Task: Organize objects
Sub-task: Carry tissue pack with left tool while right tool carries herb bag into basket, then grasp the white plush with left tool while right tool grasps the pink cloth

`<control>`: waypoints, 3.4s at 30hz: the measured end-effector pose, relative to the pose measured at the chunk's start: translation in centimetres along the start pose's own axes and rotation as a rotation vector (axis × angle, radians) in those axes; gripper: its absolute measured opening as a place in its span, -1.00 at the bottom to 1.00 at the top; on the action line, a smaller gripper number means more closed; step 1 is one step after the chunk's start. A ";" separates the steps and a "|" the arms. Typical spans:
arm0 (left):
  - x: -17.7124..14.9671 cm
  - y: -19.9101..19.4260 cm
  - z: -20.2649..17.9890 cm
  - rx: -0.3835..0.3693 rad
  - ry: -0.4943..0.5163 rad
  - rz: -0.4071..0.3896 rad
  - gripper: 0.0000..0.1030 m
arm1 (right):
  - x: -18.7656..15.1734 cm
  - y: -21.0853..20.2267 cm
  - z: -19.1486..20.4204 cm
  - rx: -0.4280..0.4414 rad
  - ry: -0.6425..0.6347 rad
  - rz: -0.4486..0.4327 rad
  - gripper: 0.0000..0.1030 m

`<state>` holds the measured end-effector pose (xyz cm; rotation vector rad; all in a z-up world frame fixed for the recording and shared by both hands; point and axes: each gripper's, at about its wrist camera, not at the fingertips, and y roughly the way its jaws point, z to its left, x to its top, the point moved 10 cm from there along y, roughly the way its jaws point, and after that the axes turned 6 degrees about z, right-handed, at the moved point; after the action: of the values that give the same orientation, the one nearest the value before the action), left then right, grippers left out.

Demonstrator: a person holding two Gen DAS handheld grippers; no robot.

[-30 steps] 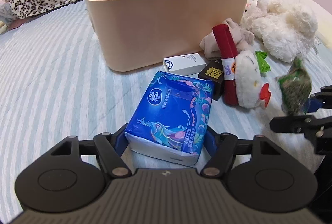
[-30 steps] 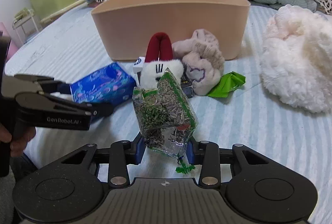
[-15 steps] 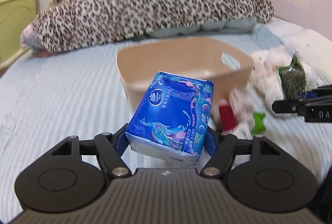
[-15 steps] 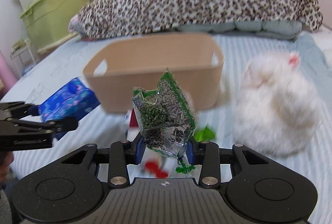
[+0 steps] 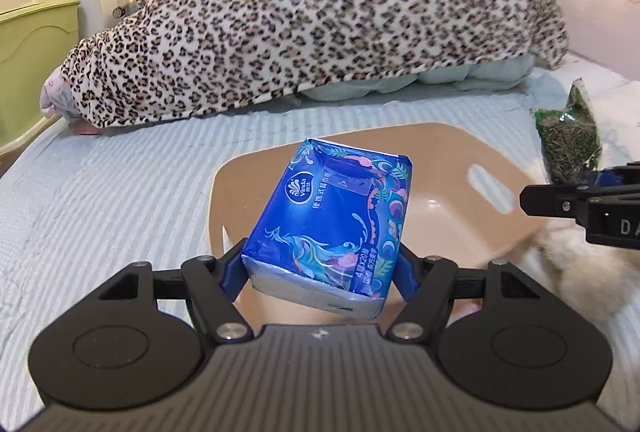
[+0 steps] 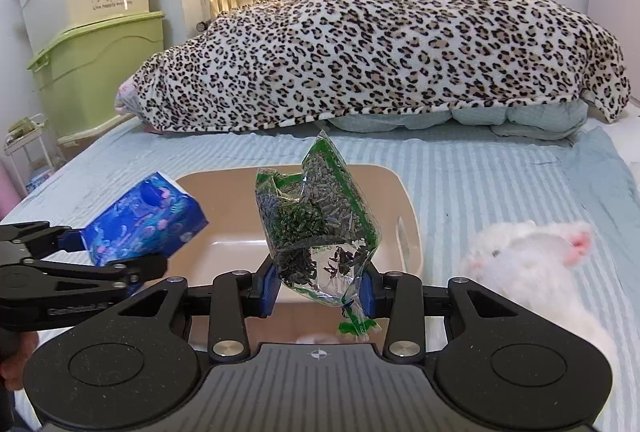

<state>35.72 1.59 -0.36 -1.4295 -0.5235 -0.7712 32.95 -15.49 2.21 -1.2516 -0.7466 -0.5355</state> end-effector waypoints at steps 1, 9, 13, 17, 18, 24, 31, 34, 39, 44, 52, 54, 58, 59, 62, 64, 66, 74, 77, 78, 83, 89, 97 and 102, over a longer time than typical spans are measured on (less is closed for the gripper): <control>-0.1 1.0 0.0 0.008 0.000 0.018 0.39 | 0.4 0.7 0.0 -0.002 -0.002 0.005 -0.29; -1.5 6.2 1.0 0.062 -0.047 0.142 0.39 | 1.1 7.3 -0.3 -0.044 -0.039 0.095 -0.29; -1.7 6.1 0.9 0.091 -0.043 0.142 0.36 | 0.6 9.3 -0.6 -0.062 -0.044 0.146 -0.28; -1.1 4.6 1.2 0.094 -0.075 0.113 0.66 | 0.3 8.9 -0.8 -0.067 -0.035 0.151 -0.02; -0.9 4.1 1.3 0.102 -0.078 0.101 0.79 | 0.3 8.4 -0.8 -0.064 -0.034 0.138 0.11; -0.6 0.8 0.6 0.129 -0.049 0.072 0.85 | 0.9 4.0 -1.0 -0.073 -0.049 0.058 0.65; -2.4 -2.7 -0.9 0.117 -0.051 0.060 0.85 | 0.0 -1.2 -2.0 -0.092 -0.045 0.035 0.96; -3.6 -3.8 -1.8 0.112 -0.043 0.062 0.86 | -1.5 -3.1 -2.7 -0.104 -0.053 0.042 1.00; -5.9 -4.5 -3.4 0.085 -0.045 0.082 0.85 | -4.2 -4.8 -3.6 -0.125 -0.075 0.073 1.00; -8.7 -4.1 -4.8 0.059 -0.058 0.108 0.86 | -7.0 -5.3 -4.2 -0.136 -0.108 0.113 1.00; -11.3 -2.8 -6.7 0.006 -0.083 0.126 0.85 | -9.6 -4.9 -4.9 -0.133 -0.134 0.140 1.00; -11.5 -2.3 -6.8 0.001 -0.101 0.131 0.85 | -10.0 -4.5 -5.0 -0.128 -0.137 0.144 1.00; -11.8 -1.4 -7.0 -0.030 -0.145 0.132 0.86 | -10.9 -3.5 -5.0 -0.113 -0.140 0.162 1.00; -11.9 -1.2 -7.1 -0.037 -0.148 0.134 0.86 | -11.0 -3.2 -5.0 -0.107 -0.142 0.166 1.00; -11.8 -0.7 -7.4 -0.072 -0.145 0.133 0.82 | -11.5 -2.4 -4.8 -0.099 -0.149 0.180 1.00; -11.7 -0.6 -7.9 -0.095 -0.126 0.131 0.63 | -11.8 -2.0 -4.6 -0.094 -0.150 0.187 1.00; -11.5 -0.7 -8.5 -0.123 -0.103 0.124 0.41 | -12.0 -1.6 -4.5 -0.089 -0.149 0.189 1.00; -11.4 -1.2 -10.4 -0.179 -0.005 0.119 -0.36 | -12.5 -1.0 -4.2 -0.080 -0.140 0.201 1.00; -11.3 -1.7 -9.9 -0.196 -0.024 0.114 -0.44 | -12.6 -1.1 -4.1 -0.081 -0.140 0.200 1.00; -11.2 -2.0 -9.7 -0.195 -0.025 0.110 -0.50 | -12.5 -1.1 -4.0 -0.082 -0.140 0.199 1.00; -10.4 -3.6 -7.7 -0.184 -0.028 0.073 -0.51 | -12.1 -1.4 -3.7 -0.074 -0.132 0.184 1.00; -9.1 -4.7 -5.2 -0.161 -0.052 0.043 -0.51 | -11.5 -0.4 -2.5 -0.037 -0.111 0.165 0.99; -9.0 -3.5 -1.6 -0.129 -0.123 0.053 -0.51 | -10.6 3.6 0.5 -0.002 -0.131 0.142 0.78; -9.6 -3.0 -1.0 -0.121 -0.118 0.069 -0.51 | -11.0 6.2 0.8 0.014 -0.085 0.179 0.35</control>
<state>27.03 2.15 -5.54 -1.6048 -0.5218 -0.6752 30.07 -13.58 -9.96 -1.3193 -0.6997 -0.3327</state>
